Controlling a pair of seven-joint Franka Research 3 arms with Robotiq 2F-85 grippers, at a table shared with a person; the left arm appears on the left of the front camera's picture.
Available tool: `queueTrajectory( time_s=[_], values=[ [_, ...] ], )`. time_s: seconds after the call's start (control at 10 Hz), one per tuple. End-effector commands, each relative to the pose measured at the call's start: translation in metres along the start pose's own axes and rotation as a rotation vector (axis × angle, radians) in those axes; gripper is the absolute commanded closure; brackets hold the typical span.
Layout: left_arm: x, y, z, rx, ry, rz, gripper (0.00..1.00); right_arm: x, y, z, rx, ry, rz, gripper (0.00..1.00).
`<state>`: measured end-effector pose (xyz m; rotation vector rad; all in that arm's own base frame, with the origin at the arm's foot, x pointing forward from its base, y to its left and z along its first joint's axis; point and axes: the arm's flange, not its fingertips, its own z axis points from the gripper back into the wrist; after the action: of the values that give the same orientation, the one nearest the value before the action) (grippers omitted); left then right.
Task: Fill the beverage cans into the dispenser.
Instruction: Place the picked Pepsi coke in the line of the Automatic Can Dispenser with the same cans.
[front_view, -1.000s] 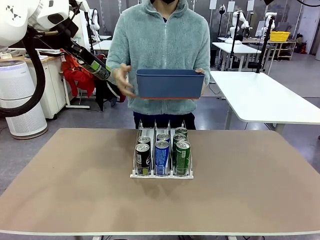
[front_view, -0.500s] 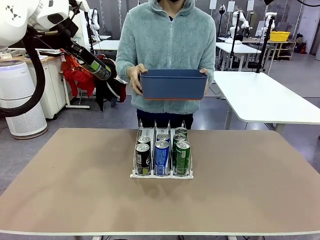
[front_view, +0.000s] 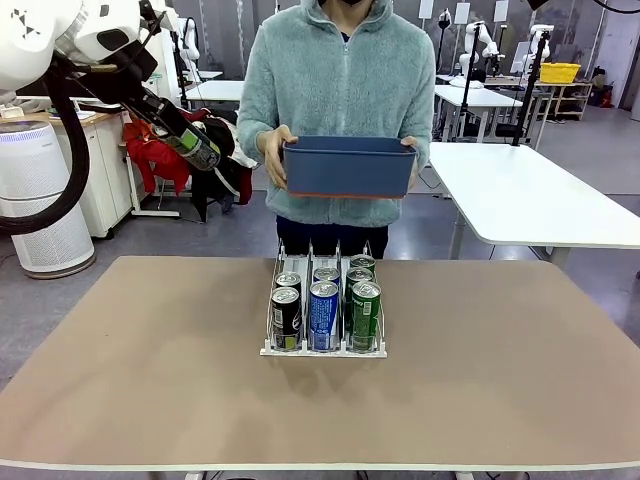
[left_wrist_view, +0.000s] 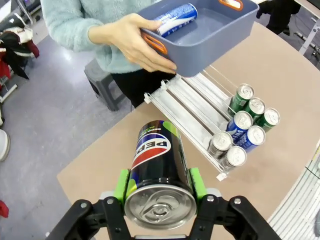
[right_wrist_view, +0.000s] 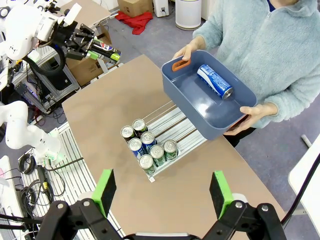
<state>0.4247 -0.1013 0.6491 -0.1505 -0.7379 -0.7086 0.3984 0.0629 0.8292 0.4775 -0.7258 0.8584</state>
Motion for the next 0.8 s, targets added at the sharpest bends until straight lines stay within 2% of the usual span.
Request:
queueTrajectory(
  time_s=[0.0,0.3,0.5,0.7],
  values=[
    [0.006,-0.018,0.014,-0.010,0.056,0.052,0.42,0.000,0.000,0.001,0.006,0.006,-0.001,0.00],
    [0.000,-0.056,0.010,-0.010,0.129,0.113,0.42,0.000,0.000,0.001,0.006,0.006,-0.001,0.00],
    [-0.003,-0.093,-0.004,0.034,0.177,0.193,0.42,0.000,0.000,0.001,0.006,0.006,-0.001,0.00],
    [-0.009,-0.107,-0.011,0.039,0.220,0.187,0.42,0.000,0.000,0.001,0.006,0.006,-0.001,0.00]
  ],
)
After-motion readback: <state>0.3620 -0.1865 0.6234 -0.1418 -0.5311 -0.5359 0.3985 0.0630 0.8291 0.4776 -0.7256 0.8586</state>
